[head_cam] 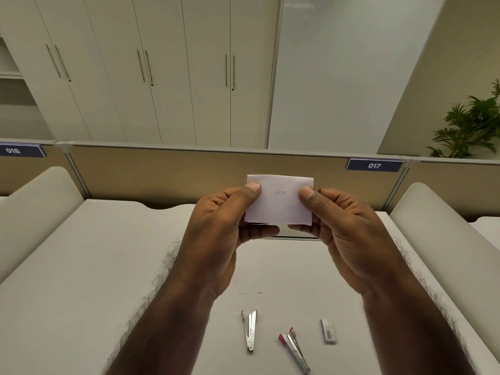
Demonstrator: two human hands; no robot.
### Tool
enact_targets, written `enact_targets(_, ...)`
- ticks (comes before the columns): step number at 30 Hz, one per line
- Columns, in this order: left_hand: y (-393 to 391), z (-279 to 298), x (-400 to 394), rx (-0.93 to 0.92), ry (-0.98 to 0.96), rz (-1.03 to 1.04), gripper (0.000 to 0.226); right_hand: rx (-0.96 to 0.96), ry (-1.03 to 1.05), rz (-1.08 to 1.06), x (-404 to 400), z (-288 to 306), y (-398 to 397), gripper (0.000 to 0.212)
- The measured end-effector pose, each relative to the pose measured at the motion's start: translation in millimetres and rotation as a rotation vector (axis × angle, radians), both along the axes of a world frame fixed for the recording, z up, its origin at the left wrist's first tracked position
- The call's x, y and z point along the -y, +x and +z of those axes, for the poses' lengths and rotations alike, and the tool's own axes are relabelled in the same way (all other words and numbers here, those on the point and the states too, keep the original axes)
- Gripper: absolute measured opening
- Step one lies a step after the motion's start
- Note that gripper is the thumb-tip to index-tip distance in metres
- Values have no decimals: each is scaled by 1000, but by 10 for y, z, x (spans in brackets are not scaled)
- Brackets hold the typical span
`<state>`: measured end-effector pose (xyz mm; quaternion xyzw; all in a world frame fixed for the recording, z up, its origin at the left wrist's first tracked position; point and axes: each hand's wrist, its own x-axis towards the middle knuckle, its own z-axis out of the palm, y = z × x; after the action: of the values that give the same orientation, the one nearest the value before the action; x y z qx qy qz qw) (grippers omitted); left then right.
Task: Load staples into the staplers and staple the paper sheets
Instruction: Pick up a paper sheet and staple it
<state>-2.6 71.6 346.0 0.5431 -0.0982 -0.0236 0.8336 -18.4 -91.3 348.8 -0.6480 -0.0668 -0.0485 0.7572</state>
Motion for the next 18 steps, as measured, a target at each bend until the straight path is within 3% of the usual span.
enact_targets(10,33,-80,1,69,70,65,21,64,-15,-57,-17,-20,0,29)
enact_targets(15,112,-277,40,236,261,513,18,168,-87,-233,-102,-135,18,18)
enact_targets(18,92,-411,96,291,373,593,13,276,-194,-324,-216,-283,39,17)
